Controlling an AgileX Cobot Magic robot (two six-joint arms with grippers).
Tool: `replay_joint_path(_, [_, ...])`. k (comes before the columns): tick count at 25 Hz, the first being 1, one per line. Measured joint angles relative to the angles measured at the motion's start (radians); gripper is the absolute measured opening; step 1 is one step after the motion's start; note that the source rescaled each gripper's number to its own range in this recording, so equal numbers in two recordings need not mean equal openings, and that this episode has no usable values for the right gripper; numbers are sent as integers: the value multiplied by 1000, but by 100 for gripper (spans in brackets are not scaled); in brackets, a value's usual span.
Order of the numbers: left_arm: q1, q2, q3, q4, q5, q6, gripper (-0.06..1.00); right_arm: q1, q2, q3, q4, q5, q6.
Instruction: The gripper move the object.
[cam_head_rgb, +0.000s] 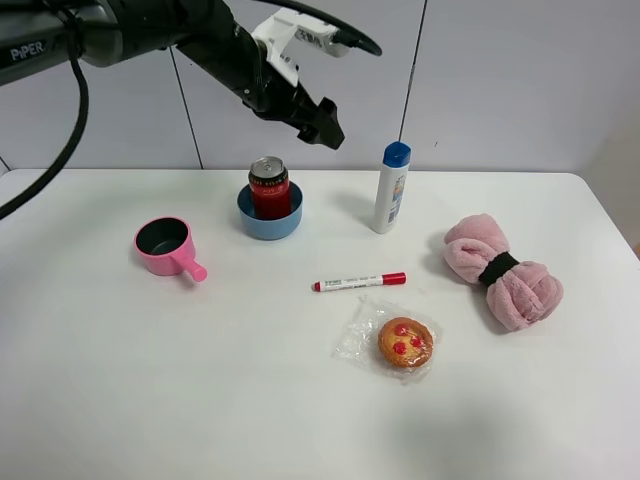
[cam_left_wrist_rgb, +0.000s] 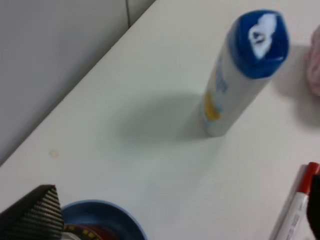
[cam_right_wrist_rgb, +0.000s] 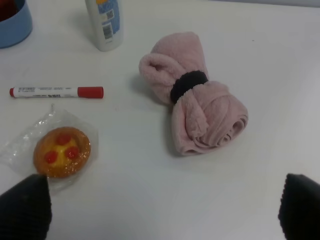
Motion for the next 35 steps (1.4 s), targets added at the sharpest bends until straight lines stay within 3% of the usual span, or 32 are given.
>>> replay_joint_path(7, [-78,-92,0,107,64,-67,98,0,0,0,0,0,0])
replay_joint_path(15, [-58,-140,0,202,141,-150,98,0,0,0,0,0,0])
replay_joint_path(24, [53,-230,0,357,225,-220,98,0,0,0,0,0,0])
replay_joint_path(32, [209,-297,4,405,297,-222,98,0,0,0,0,0,0])
replay_joint_path(35, [266,-336,73,429,298,-222,98,0,0,0,0,0,0])
